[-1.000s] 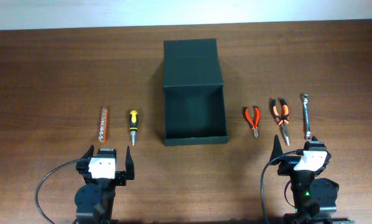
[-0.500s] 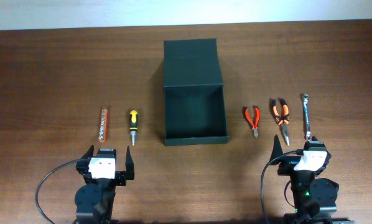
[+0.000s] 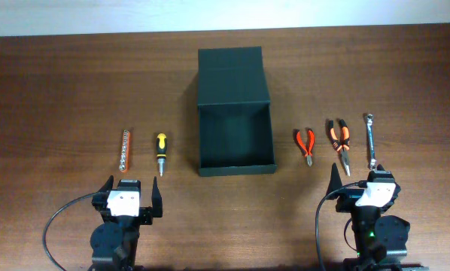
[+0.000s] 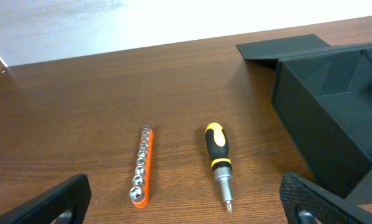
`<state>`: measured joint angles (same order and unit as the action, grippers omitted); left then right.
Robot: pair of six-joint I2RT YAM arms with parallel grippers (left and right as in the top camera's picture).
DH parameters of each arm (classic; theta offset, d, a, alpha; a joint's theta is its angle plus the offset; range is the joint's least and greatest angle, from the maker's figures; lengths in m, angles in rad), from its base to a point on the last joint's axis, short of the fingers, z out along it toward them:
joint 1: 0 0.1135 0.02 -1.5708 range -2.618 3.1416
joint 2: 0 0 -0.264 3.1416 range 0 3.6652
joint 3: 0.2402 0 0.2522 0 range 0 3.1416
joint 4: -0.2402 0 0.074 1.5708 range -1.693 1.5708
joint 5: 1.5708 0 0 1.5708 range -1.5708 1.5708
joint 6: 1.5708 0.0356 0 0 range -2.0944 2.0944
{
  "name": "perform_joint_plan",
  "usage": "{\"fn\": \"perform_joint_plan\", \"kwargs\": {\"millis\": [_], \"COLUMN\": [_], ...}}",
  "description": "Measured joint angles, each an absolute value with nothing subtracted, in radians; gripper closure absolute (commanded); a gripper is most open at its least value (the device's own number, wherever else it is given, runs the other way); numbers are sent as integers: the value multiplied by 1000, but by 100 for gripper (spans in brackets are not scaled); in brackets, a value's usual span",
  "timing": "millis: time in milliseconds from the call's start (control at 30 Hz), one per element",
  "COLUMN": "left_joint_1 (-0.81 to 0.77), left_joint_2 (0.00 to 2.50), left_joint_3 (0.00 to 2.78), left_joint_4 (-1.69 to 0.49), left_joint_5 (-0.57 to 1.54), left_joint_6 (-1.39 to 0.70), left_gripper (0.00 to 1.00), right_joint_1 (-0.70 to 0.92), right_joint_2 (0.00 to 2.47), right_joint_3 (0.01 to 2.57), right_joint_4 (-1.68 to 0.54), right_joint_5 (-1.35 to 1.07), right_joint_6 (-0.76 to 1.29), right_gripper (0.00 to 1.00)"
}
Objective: Pack container
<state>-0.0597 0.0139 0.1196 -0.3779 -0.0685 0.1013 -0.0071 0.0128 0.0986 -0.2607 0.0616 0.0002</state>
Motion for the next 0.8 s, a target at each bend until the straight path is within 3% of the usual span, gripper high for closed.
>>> {"fn": "perform_joint_plan", "kwargs": {"millis": [800], "left_joint_1": [-60], "left_joint_2": [14], "left_joint_3": [120], "left_joint_4": [-378], "left_joint_5": [-81], "left_joint_6": [101], "left_gripper": [1], "right_joint_1": [-7], "right_joint_2": [13], "right_joint_3": [99], "right_joint_4": [-260], "right_joint_5": [61], "right_joint_6": [1], "right_gripper": [1]}}
